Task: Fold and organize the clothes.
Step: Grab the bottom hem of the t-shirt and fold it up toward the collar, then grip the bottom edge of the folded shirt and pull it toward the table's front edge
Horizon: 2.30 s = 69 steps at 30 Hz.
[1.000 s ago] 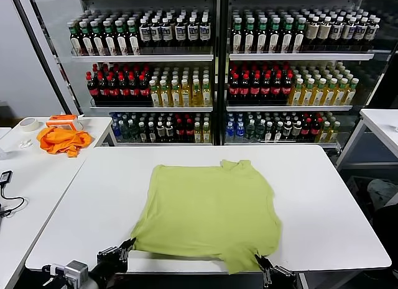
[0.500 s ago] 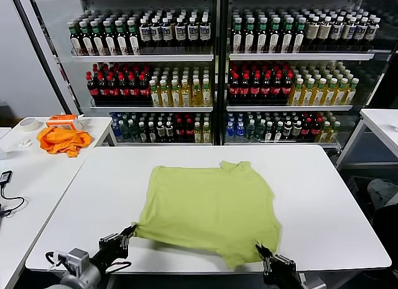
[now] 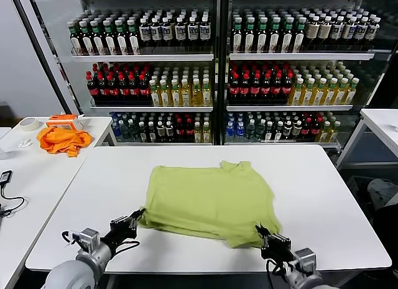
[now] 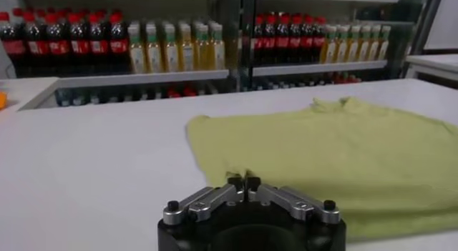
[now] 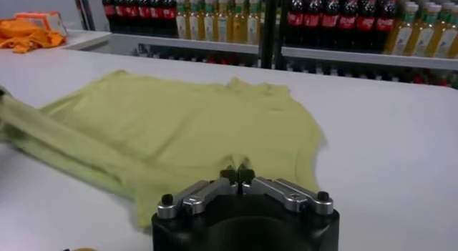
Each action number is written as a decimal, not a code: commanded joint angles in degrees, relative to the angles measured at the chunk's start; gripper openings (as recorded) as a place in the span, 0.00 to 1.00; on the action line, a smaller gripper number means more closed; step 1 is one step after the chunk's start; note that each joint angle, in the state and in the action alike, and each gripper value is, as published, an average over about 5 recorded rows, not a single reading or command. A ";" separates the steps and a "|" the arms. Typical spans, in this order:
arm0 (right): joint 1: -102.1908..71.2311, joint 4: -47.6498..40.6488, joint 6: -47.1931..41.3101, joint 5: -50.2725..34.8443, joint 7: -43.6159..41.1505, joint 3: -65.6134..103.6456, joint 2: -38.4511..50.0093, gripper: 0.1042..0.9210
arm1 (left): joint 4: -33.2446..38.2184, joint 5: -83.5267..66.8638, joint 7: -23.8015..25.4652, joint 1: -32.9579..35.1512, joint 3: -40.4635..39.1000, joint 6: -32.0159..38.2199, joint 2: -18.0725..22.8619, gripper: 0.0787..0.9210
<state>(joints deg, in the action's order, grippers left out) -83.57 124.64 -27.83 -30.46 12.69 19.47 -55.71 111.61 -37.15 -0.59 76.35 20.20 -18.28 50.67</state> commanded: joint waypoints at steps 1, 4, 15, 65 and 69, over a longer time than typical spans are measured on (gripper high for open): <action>4.76 -2.84 -0.69 -0.78 0.20 -1.10 -0.94 0.01 | -4.90 -0.19 1.74 -7.28 -4.36 2.31 0.71 0.01; 5.38 -3.83 -0.74 -0.61 0.26 -1.27 -1.29 0.01 | -5.54 -0.19 1.73 -8.01 -5.05 2.09 1.36 0.01; 7.39 -6.25 -1.22 -0.49 0.58 -1.71 -2.13 0.01 | -7.97 -0.21 1.81 -10.02 -6.31 1.03 1.85 0.01; -4.56 0.51 -3.78 0.37 3.32 6.61 -2.49 0.83 | -3.83 -0.36 -4.28 -5.90 -2.26 -2.09 1.58 0.71; -4.53 -1.18 -3.79 0.54 4.48 5.61 -3.35 0.88 | -1.98 -0.33 -6.27 -3.58 -2.54 -5.37 1.89 0.83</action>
<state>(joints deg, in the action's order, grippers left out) -84.22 122.37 -31.69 -30.13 16.47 23.79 -58.91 104.68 -36.47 -4.40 69.11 16.72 -20.45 52.84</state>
